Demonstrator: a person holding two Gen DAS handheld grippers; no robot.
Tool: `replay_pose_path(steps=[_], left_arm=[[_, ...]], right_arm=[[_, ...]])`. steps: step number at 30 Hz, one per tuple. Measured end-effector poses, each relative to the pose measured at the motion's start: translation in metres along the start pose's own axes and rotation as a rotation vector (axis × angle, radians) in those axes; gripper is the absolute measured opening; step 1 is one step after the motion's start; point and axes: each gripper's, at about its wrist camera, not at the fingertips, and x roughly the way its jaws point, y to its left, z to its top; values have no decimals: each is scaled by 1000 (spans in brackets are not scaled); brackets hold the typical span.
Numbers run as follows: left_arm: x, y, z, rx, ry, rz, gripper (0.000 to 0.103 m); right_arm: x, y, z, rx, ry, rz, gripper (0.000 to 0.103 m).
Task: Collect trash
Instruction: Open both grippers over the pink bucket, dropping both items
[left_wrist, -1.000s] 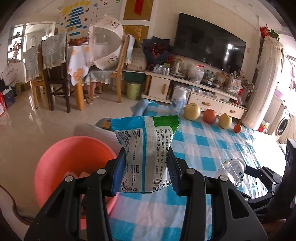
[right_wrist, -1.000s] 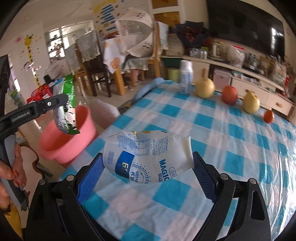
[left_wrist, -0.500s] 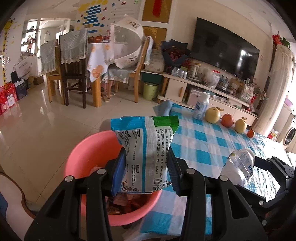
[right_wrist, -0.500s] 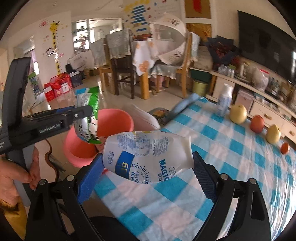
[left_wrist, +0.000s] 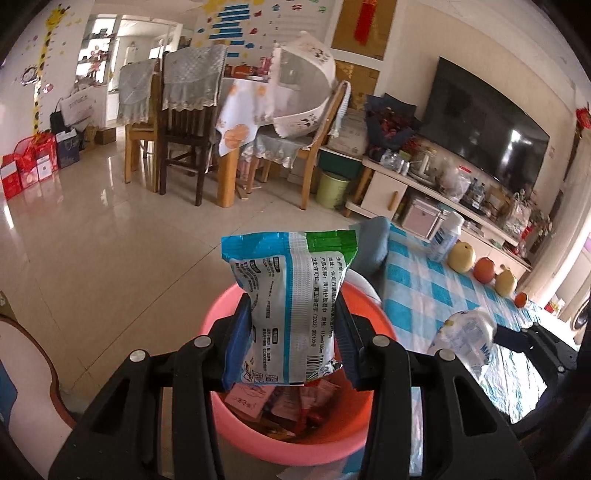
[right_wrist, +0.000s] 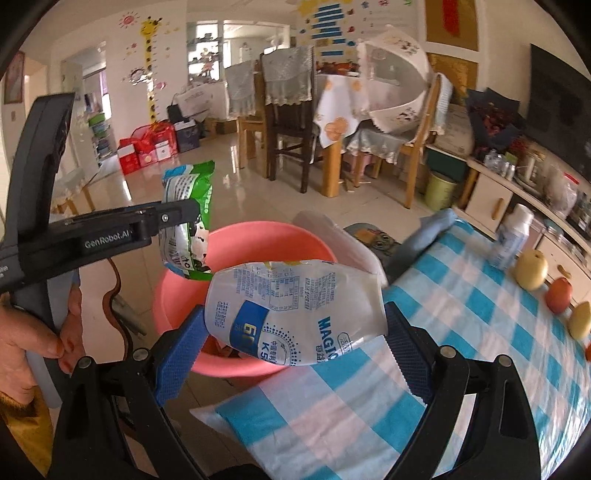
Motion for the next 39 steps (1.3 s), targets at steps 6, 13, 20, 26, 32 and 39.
replay_pose_path(steps=[6,13,20,26,32,39], left_arm=[[20,16,-2,-24,31,-3,44],[48,10,-12,-5,80,-24,44],[72,11,-25,-3,133,-25,44],[83,15,-34,-9,169,-14,44],[86,11,-39,13,179,-8,44],[85,8,-39,35,168,31,83]], right_arm=[[36,9,4,-32,34,18,92],[68,4,-2,-27,72,37,92],[83,8,-10,-51,95,47,92],[86,12,-15,-94,98,49,92],[87,11,-18,-118,96,59,92],[83,16,-24,-160,96,71,96]])
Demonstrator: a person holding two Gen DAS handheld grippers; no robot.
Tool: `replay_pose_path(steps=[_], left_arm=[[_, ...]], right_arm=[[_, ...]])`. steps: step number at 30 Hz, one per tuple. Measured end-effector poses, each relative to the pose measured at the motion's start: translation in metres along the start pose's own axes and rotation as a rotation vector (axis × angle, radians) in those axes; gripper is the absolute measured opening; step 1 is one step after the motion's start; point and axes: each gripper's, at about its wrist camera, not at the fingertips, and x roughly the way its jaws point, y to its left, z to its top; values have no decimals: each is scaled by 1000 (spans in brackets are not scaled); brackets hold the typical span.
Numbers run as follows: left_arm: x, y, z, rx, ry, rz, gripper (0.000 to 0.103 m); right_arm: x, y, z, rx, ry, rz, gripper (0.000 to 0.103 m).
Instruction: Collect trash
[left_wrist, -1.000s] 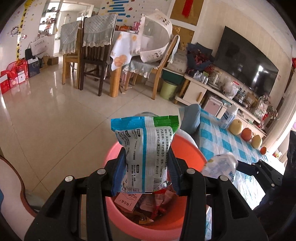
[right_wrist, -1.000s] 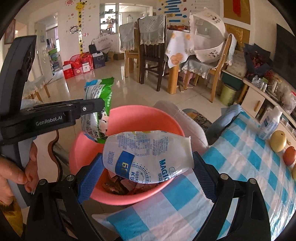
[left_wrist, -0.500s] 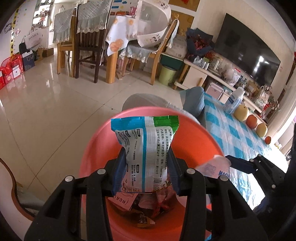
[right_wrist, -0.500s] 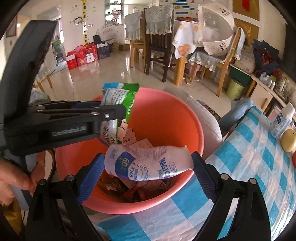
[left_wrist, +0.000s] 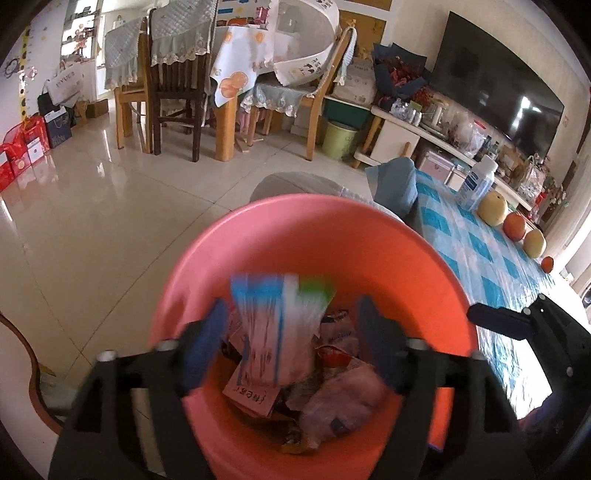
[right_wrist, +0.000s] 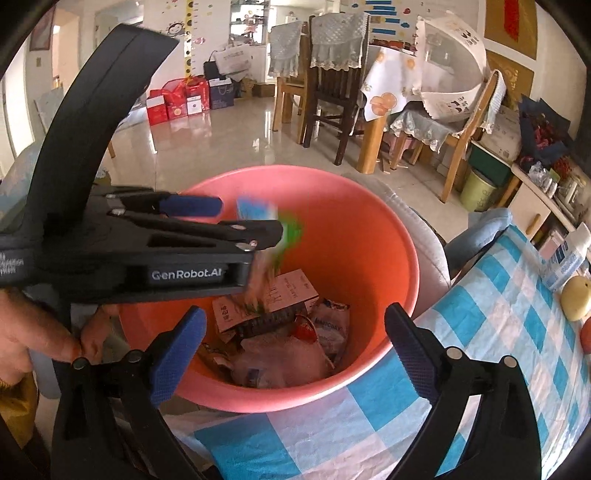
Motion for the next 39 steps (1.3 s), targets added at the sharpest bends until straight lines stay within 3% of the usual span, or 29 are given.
replay_pose_path(steps=[6,14,21,39], left_arm=[[-7,1,0,-5,-21,30,92],[-17,1,0,-34,-51,47,96],[-35,-19,3,-5,-121,87,99],[-65,-99,2,74,-192,6,99]], right_arm=[[-11,-14,-11,88,-19,-1,96],[-33,-46,-19,236,-52,1,96],[-51,-72,-32,345,-58,-103,96],[-110,-107,-78,440,-100,-279,96]])
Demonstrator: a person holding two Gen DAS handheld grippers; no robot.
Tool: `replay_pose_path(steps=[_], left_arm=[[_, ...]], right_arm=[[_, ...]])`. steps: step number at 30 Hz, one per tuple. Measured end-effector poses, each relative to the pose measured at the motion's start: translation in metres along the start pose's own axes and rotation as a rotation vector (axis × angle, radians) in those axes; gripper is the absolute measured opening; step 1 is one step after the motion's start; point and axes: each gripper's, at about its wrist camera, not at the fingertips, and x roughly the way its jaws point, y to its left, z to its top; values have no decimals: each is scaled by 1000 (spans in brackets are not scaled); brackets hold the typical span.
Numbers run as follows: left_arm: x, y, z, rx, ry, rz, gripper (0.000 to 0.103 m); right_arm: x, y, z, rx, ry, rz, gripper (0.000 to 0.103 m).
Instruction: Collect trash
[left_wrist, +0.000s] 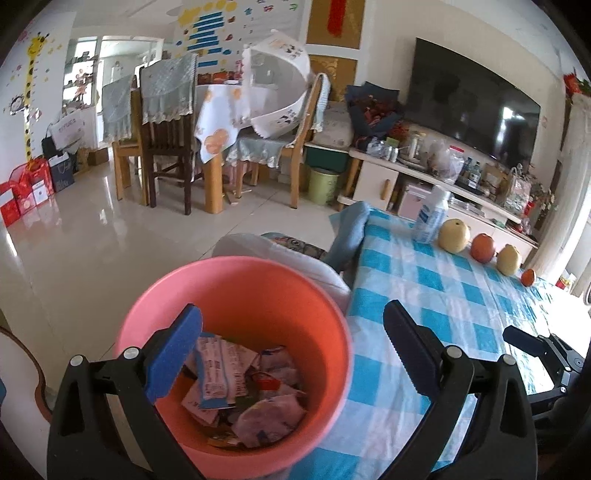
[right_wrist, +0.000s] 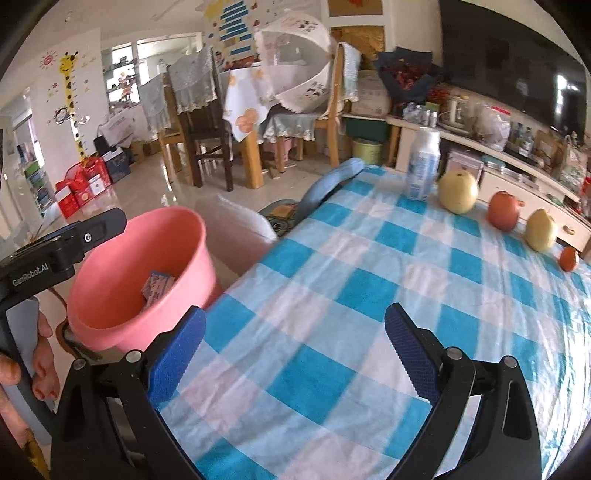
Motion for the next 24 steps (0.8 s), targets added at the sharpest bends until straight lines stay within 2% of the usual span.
replay_pose_path(steps=[24], left_arm=[[-58,-124,-4,164,-72,-136,99]], right_arm=[[-105,-81,-30,111,-117,-188,96]])
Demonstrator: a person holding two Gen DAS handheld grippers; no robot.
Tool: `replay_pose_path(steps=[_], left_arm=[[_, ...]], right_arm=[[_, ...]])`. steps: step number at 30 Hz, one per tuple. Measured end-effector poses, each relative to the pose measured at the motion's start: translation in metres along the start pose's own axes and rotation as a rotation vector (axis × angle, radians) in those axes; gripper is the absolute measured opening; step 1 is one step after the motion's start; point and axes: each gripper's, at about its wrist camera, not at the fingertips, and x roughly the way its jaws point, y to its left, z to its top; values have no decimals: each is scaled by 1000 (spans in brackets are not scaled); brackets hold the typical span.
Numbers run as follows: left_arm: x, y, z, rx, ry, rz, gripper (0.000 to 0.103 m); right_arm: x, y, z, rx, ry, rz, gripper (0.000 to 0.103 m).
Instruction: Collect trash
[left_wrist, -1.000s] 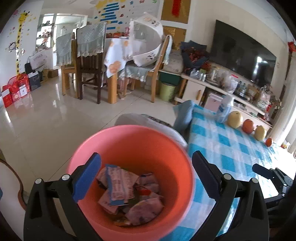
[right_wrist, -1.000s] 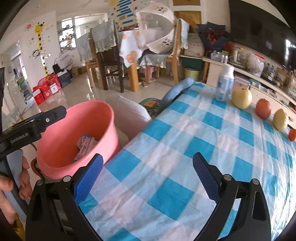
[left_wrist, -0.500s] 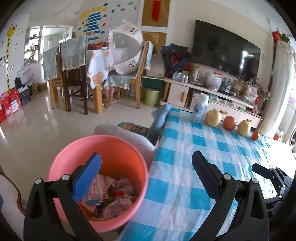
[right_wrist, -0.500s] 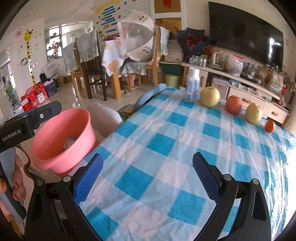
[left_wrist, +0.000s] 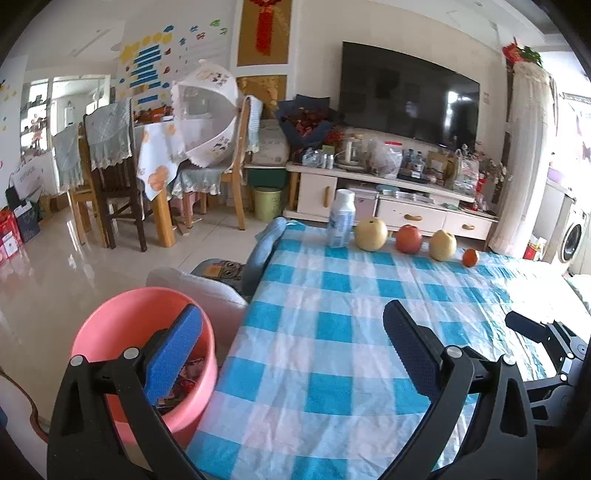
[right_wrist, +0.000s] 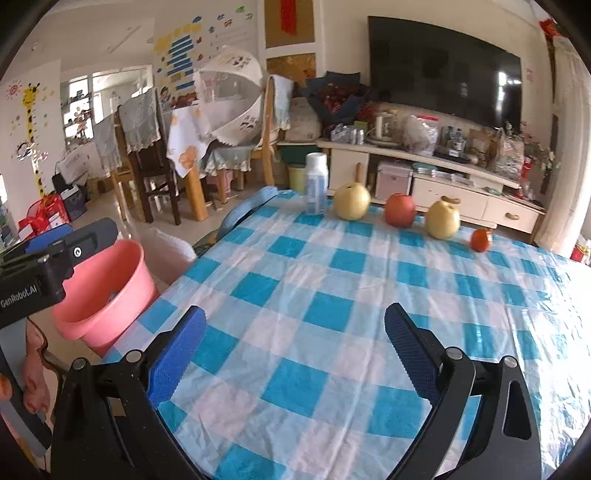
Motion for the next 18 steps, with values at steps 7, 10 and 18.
replay_pose_path(steps=[7,10,18], left_arm=[[-17,-31,3,36,-29,-25,99],[-25,-45,4,52,-42,-43,99],[-47,-82,5,68,-87,-111,99]], right_arm=[[-31,-21,-6,11,-37,-50,96],[-43,-32,-10,21,-47,-72,96],[-80,-71,-24,88,-87,-157,96]])
